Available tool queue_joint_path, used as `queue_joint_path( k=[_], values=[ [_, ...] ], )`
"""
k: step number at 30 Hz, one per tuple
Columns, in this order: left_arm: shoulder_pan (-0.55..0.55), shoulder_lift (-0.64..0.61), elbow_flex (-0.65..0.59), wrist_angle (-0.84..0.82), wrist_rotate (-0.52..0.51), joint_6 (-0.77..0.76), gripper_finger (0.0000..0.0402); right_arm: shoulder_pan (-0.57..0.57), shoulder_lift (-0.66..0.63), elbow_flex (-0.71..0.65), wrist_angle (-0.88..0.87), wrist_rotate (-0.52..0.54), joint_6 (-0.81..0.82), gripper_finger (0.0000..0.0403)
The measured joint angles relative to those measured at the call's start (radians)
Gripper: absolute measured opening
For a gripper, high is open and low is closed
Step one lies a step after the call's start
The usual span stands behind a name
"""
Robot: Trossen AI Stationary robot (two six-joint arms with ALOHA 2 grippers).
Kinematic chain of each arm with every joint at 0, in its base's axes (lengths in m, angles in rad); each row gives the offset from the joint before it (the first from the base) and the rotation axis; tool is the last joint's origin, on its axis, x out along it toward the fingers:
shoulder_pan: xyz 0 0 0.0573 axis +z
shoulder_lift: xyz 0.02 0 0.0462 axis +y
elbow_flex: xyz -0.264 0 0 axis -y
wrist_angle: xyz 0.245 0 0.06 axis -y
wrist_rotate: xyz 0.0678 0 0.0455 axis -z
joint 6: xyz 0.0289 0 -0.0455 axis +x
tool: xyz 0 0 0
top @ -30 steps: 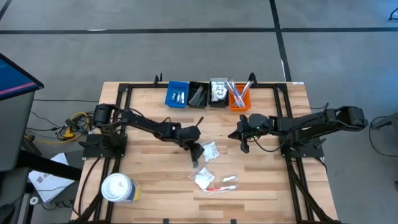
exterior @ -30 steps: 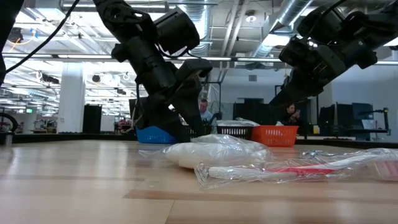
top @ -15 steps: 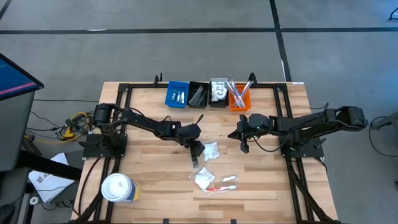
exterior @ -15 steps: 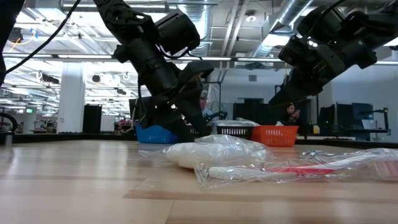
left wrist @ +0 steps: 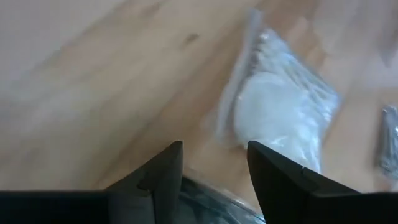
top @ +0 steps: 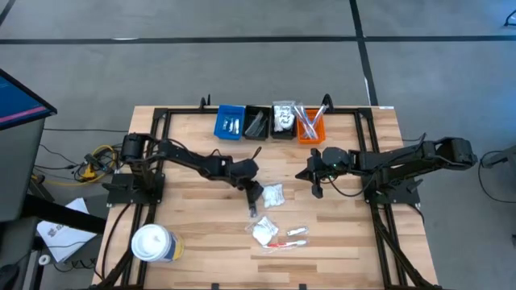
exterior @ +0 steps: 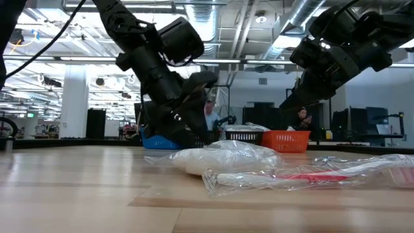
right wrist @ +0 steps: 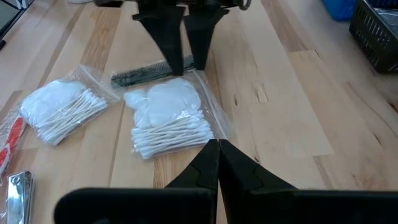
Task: Pick & Place Travel size toiletries
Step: Put the white vanity pack into the right black bin
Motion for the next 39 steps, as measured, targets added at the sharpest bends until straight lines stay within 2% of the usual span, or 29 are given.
queue_joint_path(
  k=[9,15,31,39],
  values=[
    [0.032,0.001,-0.077,0.179,0.032,0.069,0.0179,0.0,0.0,0.0,0.0,0.0,-0.002,0.0001],
    [0.036,0.001,-0.118,0.319,0.101,0.077,0.0171,0.0,0.0,0.0,0.0,0.0,-0.002,0.0001],
    [0.045,0.003,-0.12,0.341,0.101,0.115,0.0168,0.0,0.0,0.0,0.0,0.0,0.0,0.0001],
    [0.065,0.064,-0.12,0.394,0.109,0.105,0.0168,0.001,0.0,0.001,0.002,0.0,0.0,0.0001]
  ],
)
